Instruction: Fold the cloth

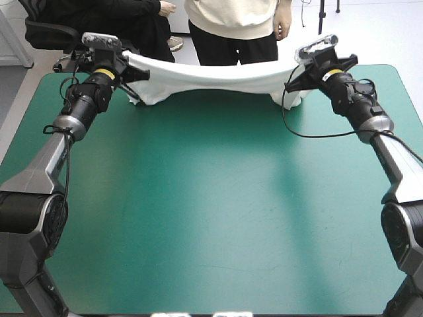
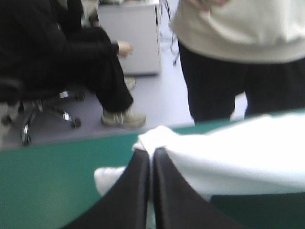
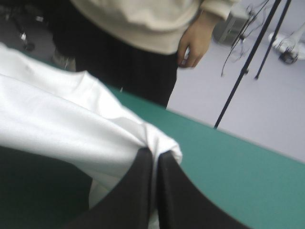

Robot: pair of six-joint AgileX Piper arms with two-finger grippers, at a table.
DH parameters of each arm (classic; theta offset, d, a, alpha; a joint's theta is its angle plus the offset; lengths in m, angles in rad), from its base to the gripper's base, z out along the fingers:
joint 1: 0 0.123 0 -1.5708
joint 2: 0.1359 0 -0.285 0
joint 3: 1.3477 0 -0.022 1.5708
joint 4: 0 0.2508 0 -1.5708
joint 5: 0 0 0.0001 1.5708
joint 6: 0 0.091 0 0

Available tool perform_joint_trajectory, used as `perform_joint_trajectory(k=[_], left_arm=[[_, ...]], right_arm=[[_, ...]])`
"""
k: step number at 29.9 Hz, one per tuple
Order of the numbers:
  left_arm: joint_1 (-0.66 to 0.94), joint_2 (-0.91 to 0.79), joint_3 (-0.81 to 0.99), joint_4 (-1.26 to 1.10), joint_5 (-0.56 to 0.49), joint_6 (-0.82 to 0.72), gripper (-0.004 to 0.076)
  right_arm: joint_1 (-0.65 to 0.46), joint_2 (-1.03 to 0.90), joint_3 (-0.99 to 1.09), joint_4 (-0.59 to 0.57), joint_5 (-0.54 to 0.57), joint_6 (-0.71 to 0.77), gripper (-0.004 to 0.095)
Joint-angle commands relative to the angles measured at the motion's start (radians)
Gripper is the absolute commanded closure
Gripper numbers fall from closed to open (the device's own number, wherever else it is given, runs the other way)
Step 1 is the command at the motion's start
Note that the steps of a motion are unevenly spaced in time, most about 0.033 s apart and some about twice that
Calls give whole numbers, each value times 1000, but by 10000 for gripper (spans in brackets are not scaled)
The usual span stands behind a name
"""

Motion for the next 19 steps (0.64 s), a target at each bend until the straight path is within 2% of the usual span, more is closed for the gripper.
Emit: perform_joint_trajectory(k=[1, 6, 10, 15, 19], left_arm=[[-3, -75, 57, -23, 62, -14, 741], [-3, -106, 137, -6, 262, -8, 741], [-3, -145, 190, -10, 391, 69, 741], [-2, -207, 263, -7, 487, 145, 741], [-2, -245, 333, -4, 565, 150, 741]], right_arm=[[-8, -70, 33, 2, 34, 5, 925], [-8, -99, 102, 19, 215, 6, 925], [-8, -141, 157, 22, 344, 10, 925], [-8, -226, 248, 24, 479, 20, 925], [-8, -287, 322, 24, 545, 32, 925]])
